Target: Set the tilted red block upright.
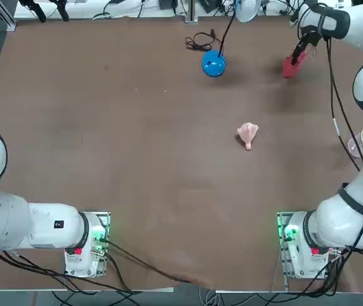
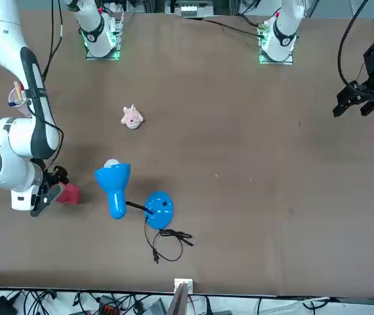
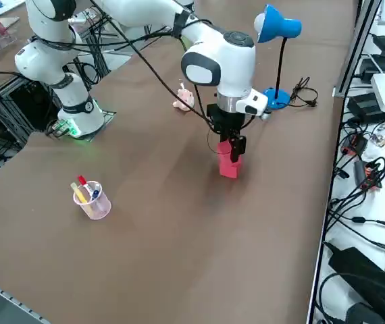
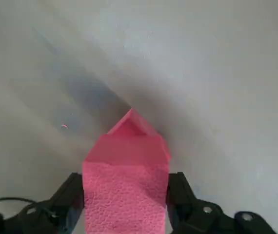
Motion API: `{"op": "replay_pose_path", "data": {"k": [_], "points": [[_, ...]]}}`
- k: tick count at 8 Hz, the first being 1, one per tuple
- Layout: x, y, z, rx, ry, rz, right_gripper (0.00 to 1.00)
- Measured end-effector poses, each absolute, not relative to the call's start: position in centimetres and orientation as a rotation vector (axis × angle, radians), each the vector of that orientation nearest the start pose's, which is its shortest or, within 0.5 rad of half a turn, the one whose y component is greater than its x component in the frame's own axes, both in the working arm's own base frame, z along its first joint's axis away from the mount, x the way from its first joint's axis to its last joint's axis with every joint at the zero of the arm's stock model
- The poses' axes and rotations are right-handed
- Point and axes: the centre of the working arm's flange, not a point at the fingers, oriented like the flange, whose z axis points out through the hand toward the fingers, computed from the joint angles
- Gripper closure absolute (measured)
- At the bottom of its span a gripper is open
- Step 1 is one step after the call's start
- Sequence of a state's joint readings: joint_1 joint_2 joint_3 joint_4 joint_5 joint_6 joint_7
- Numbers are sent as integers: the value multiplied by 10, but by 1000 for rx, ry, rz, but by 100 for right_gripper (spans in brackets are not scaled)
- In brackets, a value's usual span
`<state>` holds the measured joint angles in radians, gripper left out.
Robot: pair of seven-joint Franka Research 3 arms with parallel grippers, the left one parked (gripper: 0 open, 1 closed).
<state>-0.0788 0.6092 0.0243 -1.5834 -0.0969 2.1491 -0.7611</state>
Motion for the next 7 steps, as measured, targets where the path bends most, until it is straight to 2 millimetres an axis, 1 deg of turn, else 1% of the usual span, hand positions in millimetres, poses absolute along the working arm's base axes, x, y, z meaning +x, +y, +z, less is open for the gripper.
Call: {"op": "replay_pose_path", "data": {"k": [1, 2, 4, 5, 7], "points": [[692, -44, 281, -2960, -1177, 97, 25], [693, -44, 282, -2963, -1176, 91, 26], [698, -46, 293, -2991, -1125, 61, 32], [700, -47, 299, -3012, -1037, 53, 32], [700, -45, 312, -3025, -746, 39, 32]]}}
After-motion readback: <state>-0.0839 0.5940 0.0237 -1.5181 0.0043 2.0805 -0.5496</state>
